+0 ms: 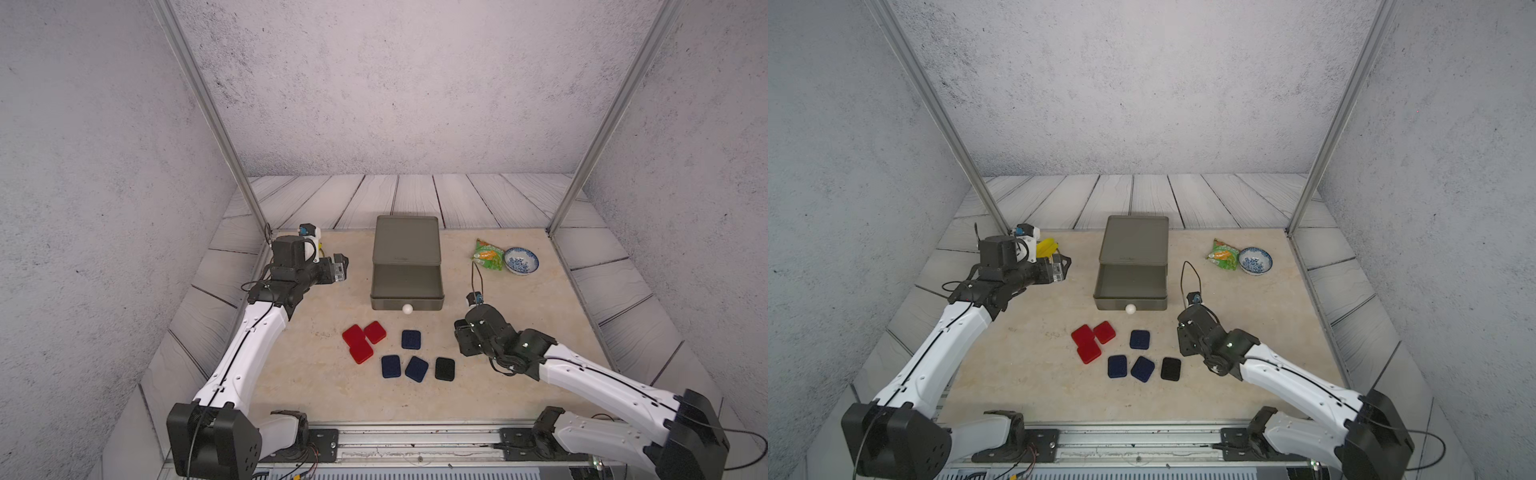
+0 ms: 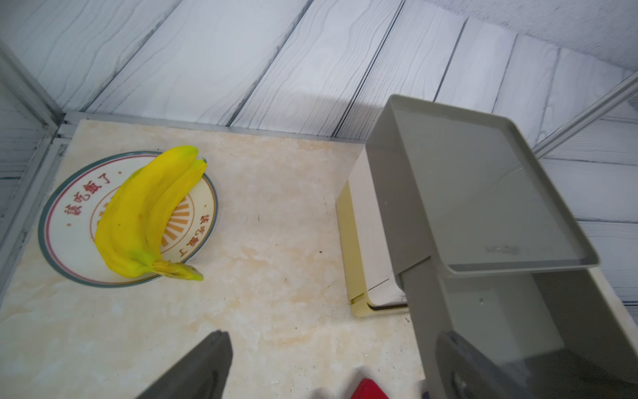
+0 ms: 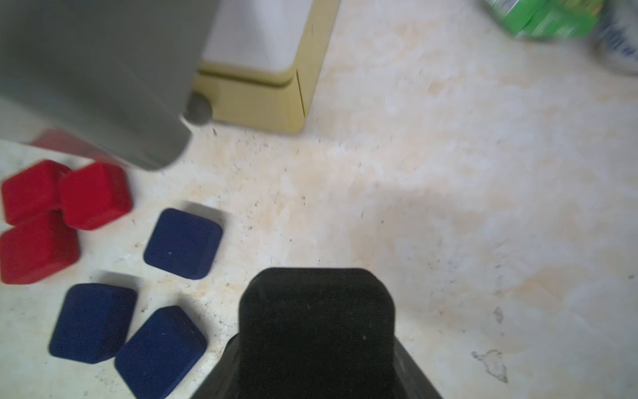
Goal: Place the brooch boxes into the drawer by color
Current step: Pick up the brooch box from the center of the board, then place the brooch box in the drawer.
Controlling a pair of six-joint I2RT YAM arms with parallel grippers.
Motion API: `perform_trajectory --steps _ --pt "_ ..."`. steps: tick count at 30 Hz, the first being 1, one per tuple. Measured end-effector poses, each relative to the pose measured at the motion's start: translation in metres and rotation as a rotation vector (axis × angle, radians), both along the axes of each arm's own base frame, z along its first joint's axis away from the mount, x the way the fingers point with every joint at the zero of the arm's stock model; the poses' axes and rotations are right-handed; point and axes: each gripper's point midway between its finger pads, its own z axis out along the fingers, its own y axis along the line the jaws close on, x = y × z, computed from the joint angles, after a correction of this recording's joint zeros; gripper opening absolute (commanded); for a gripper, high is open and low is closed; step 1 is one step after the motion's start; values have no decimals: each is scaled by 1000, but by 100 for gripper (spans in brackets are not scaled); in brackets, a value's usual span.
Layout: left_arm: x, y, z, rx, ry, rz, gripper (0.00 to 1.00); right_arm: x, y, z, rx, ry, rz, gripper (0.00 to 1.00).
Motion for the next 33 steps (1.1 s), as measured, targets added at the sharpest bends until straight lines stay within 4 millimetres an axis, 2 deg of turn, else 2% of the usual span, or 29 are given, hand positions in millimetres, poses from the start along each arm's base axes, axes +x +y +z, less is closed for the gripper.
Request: perform_trajectory --steps 6,10,12,16,18,22,28,33 --pt "-10 -31 51 -107 -17 -164 99 -2 -7 63 22 -207 96 37" --pt "-26 -63 80 -167 -5 -309 100 3 10 105 16 -296 205 36" --pt "-41 -82 92 -184 8 -395 99 8 22 124 19 -339 265 36" --pt "-69 -109 107 -206 31 -529 94 14 46 147 27 -398 364 35" --pt "-80 -119 109 -211 51 -578 90 16 59 154 28 -416 418 35" --pt "-90 -131 103 -214 110 -638 81 16 83 163 25 -441 506 35" --pt "-94 -142 82 -182 186 -670 84 16 112 173 24 -457 609 34" --pt "-85 -129 74 -82 172 -583 89 28 132 177 9 -411 635 34"
